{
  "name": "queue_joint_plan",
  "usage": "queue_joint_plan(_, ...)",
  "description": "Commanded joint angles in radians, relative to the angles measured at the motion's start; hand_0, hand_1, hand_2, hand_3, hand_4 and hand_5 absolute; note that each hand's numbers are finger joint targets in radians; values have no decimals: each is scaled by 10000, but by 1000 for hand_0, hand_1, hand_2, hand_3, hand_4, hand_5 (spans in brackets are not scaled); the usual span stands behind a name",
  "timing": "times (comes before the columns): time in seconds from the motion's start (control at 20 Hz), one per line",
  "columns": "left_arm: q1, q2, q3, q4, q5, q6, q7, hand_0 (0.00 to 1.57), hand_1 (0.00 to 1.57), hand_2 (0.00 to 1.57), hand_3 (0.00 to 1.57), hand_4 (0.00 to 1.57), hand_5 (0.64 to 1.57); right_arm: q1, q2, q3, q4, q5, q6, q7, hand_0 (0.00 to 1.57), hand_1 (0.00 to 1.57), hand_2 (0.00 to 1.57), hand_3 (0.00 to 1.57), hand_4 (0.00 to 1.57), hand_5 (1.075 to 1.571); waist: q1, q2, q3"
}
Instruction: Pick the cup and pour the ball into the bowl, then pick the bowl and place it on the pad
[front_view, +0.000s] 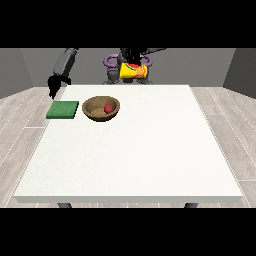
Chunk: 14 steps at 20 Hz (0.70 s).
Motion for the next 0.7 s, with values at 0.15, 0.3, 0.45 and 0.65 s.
queue_joint_plan(0.15,2068,855,2224,-1191,2695,1963,-1327,1520,1520,1571,1571,869,1514,280,-957,-821,213,-681,447,-85,0,0,340,331,716,1559,1551,799,-39)
queue_joint_plan(0.3,2930,258,2972,-1273,4559,2332,-2256,1513,1513,1447,1160,1322,1569,7,-791,-1005,80,-851,-24,-105,0,0,372,370,700,1564,1991,1594,-68)
queue_joint_plan(0.45,4291,12,3158,-1299,5857,3215,-3777,1268,1268,1088,797,1397,1571,-108,-944,-1334,-7,-1094,-316,-260,0,0,351,301,714,1553,2712,2661,-112)
queue_joint_plan(0.65,4573,5,4134,-1378,7949,3647,-5969,1284,1284,1104,755,1422,1567,-368,-1149,-1647,-196,-1456,-64,-392,0,0,390,237,692,1546,3006,3725,-60)
